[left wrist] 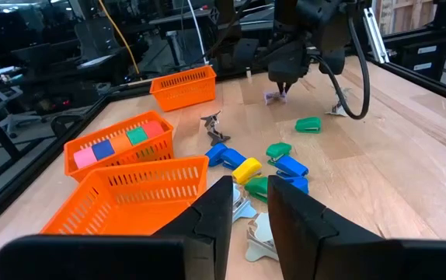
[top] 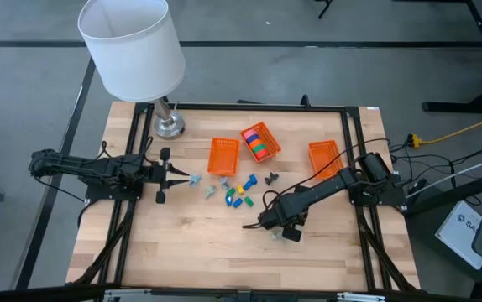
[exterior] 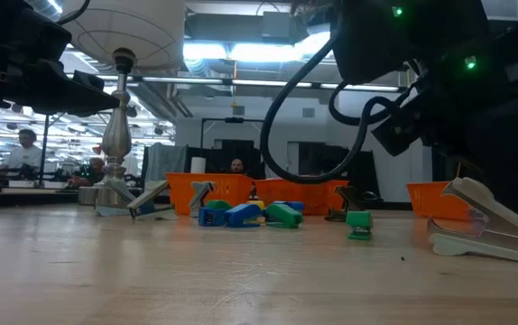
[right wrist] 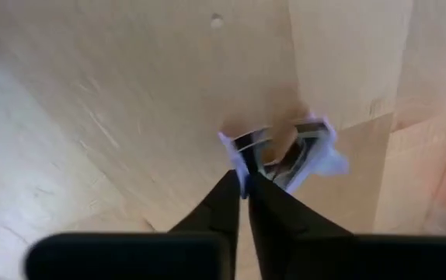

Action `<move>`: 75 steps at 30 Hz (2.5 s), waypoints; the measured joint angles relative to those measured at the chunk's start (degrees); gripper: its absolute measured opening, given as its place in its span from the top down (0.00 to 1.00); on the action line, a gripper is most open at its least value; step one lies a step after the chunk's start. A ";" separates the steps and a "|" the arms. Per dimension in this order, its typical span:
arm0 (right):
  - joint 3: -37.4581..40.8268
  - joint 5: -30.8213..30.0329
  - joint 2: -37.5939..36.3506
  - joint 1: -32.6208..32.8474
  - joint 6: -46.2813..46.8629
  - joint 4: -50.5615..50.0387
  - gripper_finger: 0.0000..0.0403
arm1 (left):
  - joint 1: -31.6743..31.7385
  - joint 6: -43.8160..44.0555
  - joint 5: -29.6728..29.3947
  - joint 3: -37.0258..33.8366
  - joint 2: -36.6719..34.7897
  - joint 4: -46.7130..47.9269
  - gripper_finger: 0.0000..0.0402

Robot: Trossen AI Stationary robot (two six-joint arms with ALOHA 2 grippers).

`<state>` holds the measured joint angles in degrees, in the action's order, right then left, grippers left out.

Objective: Pick and place Stapler, Stapler remover, tape
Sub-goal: Put the violet staple remover into the right orange bin

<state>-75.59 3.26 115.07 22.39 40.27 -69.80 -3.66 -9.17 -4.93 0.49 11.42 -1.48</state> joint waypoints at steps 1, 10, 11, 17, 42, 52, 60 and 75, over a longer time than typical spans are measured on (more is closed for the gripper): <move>0.00 0.05 -0.02 0.01 -0.02 -0.01 0.97 | 0.00 0.00 0.00 0.00 -0.02 0.00 0.81; -0.66 0.81 -0.03 -0.15 0.33 -0.24 0.99 | 0.02 0.00 0.00 -0.02 -0.02 0.00 0.81; -0.84 0.77 -0.37 -0.23 0.42 -0.14 0.99 | 0.00 0.00 0.00 0.00 0.00 0.00 0.81; -1.03 -2.45 -5.58 -1.02 3.03 -2.15 0.99 | 0.02 0.00 0.00 -0.02 0.00 0.00 0.80; 1.56 -23.01 -23.91 -13.72 23.83 -19.86 1.00 | 0.00 0.00 0.00 -0.02 0.00 0.00 0.80; 14.02 -23.38 -33.19 -21.52 23.77 -9.68 1.00 | 0.00 0.00 0.00 -0.02 -0.02 0.00 0.80; 18.70 -24.24 -37.20 -27.07 22.30 -6.19 1.00 | 0.00 0.00 -0.02 -0.01 -0.01 0.00 0.80; 26.48 -22.99 -37.18 -35.44 17.10 5.73 0.98 | 0.02 0.00 -0.02 -0.02 -0.02 0.00 0.80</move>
<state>-49.11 -19.72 77.89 -13.05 57.37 -64.07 -3.64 -9.17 -4.95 0.47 11.40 -1.48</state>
